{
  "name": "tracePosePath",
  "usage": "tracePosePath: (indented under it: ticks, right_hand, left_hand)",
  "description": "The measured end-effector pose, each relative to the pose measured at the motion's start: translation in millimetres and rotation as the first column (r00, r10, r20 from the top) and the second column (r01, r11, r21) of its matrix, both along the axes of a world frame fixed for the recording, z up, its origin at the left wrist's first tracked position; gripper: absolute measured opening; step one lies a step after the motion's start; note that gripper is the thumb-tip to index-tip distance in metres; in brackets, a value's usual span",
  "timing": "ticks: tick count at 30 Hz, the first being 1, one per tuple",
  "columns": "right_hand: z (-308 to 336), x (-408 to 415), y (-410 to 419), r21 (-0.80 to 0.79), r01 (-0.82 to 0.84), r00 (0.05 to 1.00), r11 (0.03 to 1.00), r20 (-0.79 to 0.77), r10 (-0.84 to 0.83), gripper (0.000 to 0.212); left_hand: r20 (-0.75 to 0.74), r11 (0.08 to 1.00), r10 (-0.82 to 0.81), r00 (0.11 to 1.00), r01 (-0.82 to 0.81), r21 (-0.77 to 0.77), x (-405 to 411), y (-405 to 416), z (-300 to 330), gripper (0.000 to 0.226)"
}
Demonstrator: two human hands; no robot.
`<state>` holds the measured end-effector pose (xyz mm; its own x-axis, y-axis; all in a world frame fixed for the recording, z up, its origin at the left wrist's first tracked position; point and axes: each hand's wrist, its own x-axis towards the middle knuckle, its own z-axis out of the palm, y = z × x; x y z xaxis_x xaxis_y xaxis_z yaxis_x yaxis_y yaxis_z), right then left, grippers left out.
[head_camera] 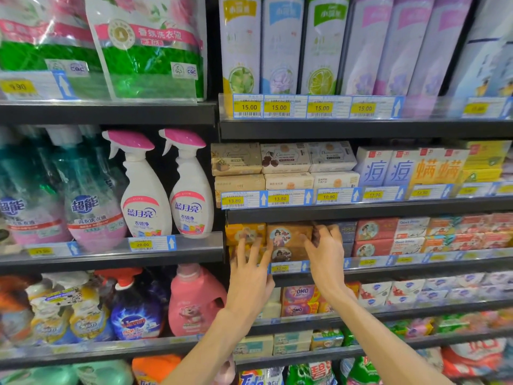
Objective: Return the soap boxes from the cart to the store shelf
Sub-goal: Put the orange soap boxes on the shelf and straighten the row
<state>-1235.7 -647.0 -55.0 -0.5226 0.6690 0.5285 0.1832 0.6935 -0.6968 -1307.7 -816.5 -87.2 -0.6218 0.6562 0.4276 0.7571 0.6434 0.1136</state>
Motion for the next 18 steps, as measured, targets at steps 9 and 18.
tracePosePath:
  ticks: [9, 18]
  right_hand:
    - [-21.6, 15.7, -22.1, 0.506, -0.204, 0.972, 0.838, 0.204, 0.114, 0.037]
    - [-32.9, 8.5, -22.7, 0.579, -0.186, 0.939, 0.794, 0.344, -0.031, 0.058]
  left_hand:
    - [-0.002, 0.999, 0.017, 1.000, -0.016, 0.048, -4.9, -8.7, -6.2, 0.075]
    - [-0.002, 0.999, 0.026, 1.000, -0.026, 0.041, -3.2, -4.9, -10.4, 0.072]
